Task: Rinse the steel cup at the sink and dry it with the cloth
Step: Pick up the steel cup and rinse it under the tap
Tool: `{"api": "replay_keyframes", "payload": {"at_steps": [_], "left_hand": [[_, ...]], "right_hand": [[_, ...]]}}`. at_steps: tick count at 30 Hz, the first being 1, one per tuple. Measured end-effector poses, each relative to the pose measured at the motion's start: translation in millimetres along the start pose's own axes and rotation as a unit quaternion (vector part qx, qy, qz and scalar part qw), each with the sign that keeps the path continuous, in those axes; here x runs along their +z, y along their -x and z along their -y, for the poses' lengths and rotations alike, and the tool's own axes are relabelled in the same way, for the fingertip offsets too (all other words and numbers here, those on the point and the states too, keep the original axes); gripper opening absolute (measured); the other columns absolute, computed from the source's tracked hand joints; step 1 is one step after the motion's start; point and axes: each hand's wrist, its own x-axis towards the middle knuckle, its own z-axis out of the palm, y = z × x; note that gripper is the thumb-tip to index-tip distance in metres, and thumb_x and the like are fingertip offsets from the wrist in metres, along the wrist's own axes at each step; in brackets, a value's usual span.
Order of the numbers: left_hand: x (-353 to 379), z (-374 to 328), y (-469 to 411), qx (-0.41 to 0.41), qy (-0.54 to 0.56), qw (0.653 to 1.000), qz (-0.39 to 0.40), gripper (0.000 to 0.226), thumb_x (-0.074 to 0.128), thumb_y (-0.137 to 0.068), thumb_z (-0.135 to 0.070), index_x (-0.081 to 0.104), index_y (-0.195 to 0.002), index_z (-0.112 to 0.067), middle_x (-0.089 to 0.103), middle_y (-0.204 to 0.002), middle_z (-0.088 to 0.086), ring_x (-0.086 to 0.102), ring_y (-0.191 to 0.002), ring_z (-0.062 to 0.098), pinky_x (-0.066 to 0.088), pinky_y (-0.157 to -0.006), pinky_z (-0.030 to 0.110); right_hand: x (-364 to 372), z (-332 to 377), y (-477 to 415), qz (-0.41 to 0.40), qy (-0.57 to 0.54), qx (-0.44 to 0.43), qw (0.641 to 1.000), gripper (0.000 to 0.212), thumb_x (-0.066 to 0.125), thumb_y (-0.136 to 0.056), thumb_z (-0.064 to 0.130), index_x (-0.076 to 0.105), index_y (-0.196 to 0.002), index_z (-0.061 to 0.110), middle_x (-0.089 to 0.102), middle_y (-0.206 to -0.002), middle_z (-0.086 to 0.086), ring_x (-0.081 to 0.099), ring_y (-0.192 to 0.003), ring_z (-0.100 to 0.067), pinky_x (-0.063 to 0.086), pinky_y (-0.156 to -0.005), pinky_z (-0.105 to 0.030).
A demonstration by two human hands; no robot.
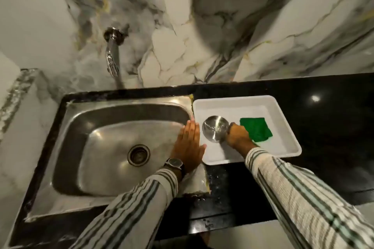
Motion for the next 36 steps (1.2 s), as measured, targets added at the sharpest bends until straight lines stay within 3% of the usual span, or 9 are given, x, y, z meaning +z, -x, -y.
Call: {"api": "replay_keyframes", "payload": {"at_steps": [3, 6, 10, 16, 21, 24, 31, 34, 36], "left_hand": [[24, -3, -6, -0.009, 0.020, 0.999, 0.033, 0.080, 0.034, -0.114, -0.044, 0.006, -0.172, 0.004, 0.002, -0.182, 0.028, 0.003, -0.171, 0.042, 0.007, -0.140, 0.053], [43, -6, -8, -0.008, 0.034, 0.998, 0.045, 0.079, 0.033, -0.115, -0.042, 0.002, -0.172, 0.003, -0.001, -0.183, 0.026, 0.001, -0.171, 0.040, 0.005, -0.140, 0.051], [48, -6, -7, -0.015, 0.052, 0.998, 0.035, 0.079, 0.033, -0.115, -0.042, 0.002, -0.172, 0.003, 0.002, -0.183, 0.026, 0.003, -0.171, 0.040, 0.002, -0.138, 0.048], [9, 22, -12, 0.015, 0.021, 0.999, -0.026, 0.085, 0.036, -0.111, -0.051, 0.015, -0.171, 0.006, 0.011, -0.180, 0.031, 0.014, -0.169, 0.045, 0.021, -0.137, 0.058], [-99, 104, -35, -0.055, -0.029, 0.992, -0.109, 0.087, 0.036, -0.111, -0.051, 0.007, -0.172, 0.004, -0.001, -0.182, 0.028, 0.004, -0.171, 0.042, 0.011, -0.139, 0.054], [-172, 162, -38, -0.138, -0.065, 0.977, -0.150, 0.087, 0.033, -0.113, -0.051, 0.002, -0.172, 0.005, -0.007, -0.181, 0.029, -0.001, -0.171, 0.043, 0.005, -0.140, 0.054], [-236, 252, -27, -0.234, -0.049, 0.960, -0.146, 0.091, 0.041, -0.112, -0.048, -0.003, -0.172, 0.005, -0.008, -0.182, 0.028, -0.003, -0.171, 0.042, 0.004, -0.140, 0.051], [-237, 268, -36, -0.207, -0.024, 0.971, -0.118, 0.088, 0.041, -0.114, -0.047, -0.001, -0.172, 0.004, -0.001, -0.183, 0.026, 0.003, -0.171, 0.038, 0.006, -0.140, 0.047], [-234, 270, -45, -0.188, -0.021, 0.976, -0.106, 0.087, 0.043, -0.114, -0.048, 0.006, -0.172, 0.004, 0.008, -0.183, 0.026, 0.012, -0.171, 0.038, 0.011, -0.140, 0.045]], "right_hand": [[14, -6, -4, -0.015, -0.072, 0.002, 0.997, 0.043, 0.056, -0.105, 0.027, 0.045, -0.132, -0.005, 0.067, -0.107, -0.022, 0.070, -0.102, -0.044, 0.051, -0.078, -0.038], [22, -12, -8, -0.021, -0.099, 0.015, 0.995, 0.039, 0.058, -0.105, 0.024, 0.049, -0.130, -0.004, 0.054, -0.099, -0.006, 0.064, -0.089, -0.033, 0.046, -0.070, -0.023], [28, -17, -14, -0.036, -0.140, 0.040, 0.989, 0.030, 0.062, -0.103, 0.016, 0.053, -0.123, -0.003, 0.059, -0.089, -0.002, 0.063, -0.076, -0.023, 0.042, -0.048, -0.011], [16, -13, -20, -0.042, -0.158, 0.058, 0.985, 0.022, 0.068, -0.101, 0.014, 0.064, -0.119, 0.003, 0.075, -0.100, -0.017, 0.068, -0.075, -0.025, 0.054, -0.061, -0.023], [-30, 18, -25, -0.071, -0.174, 0.049, 0.981, 0.023, 0.070, -0.100, 0.019, 0.066, -0.119, 0.007, 0.075, -0.064, -0.012, 0.074, -0.055, -0.022, 0.048, -0.047, -0.019], [-56, 57, -31, -0.110, -0.187, 0.009, 0.976, 0.024, 0.072, -0.098, 0.025, 0.069, -0.114, 0.007, 0.074, -0.059, -0.011, 0.076, -0.058, -0.026, 0.055, -0.059, -0.026], [-54, 169, -38, -0.085, -0.227, -0.070, 0.968, 0.024, 0.074, -0.095, 0.019, 0.072, -0.112, 0.001, 0.079, -0.094, -0.024, 0.079, -0.085, -0.042, 0.065, -0.081, -0.054], [-31, 212, -38, -0.054, -0.243, -0.066, 0.966, 0.026, 0.074, -0.094, 0.019, 0.073, -0.114, 0.002, 0.079, -0.103, -0.024, 0.077, -0.098, -0.042, 0.062, -0.092, -0.052], [-18, 233, -38, -0.031, -0.237, -0.065, 0.969, 0.028, 0.073, -0.096, 0.027, 0.072, -0.117, 0.008, 0.079, -0.097, -0.017, 0.076, -0.093, -0.037, 0.063, -0.090, -0.037]]}}
